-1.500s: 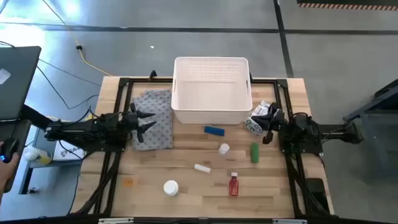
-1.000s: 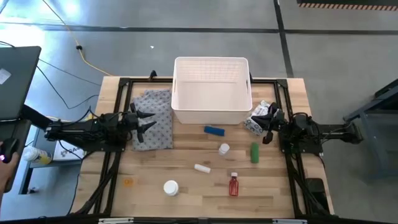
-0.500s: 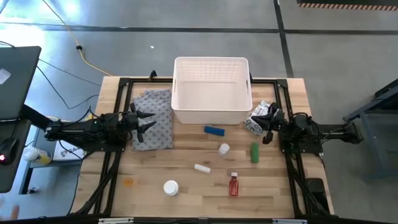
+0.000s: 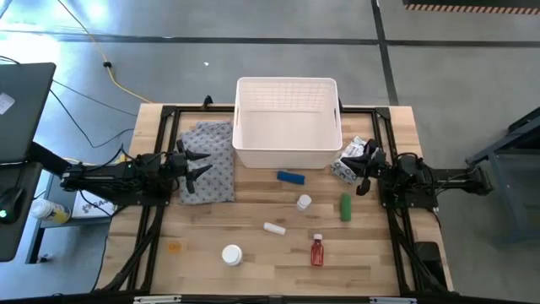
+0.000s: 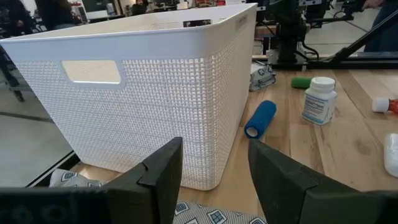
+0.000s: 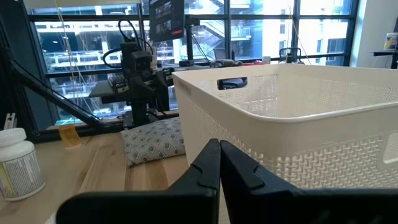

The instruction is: Pick & place medical supplies in basket/bin

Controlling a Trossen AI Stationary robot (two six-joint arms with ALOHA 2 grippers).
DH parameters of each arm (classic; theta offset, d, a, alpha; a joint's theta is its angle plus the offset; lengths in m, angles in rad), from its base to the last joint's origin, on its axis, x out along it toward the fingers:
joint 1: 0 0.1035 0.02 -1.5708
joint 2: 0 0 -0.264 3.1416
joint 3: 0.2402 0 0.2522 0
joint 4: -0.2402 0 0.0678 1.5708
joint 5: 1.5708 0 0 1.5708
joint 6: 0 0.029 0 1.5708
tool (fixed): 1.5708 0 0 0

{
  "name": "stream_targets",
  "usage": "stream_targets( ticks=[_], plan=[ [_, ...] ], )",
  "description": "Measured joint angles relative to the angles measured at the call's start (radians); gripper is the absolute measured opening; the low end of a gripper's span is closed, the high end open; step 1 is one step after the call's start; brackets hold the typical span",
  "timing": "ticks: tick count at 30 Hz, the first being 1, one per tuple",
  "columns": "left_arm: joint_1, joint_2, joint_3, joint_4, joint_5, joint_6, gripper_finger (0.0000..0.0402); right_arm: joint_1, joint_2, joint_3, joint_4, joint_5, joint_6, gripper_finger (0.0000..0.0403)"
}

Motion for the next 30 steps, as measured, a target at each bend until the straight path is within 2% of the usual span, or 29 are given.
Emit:
stream_targets(
  ticks=[30],
  plan=[
    [0.000,0.000,0.000,0.008,0.001,-0.014,0.0216,0.000,0.000,0.000,0.000,0.000,0.000,0.0000]
  ],
)
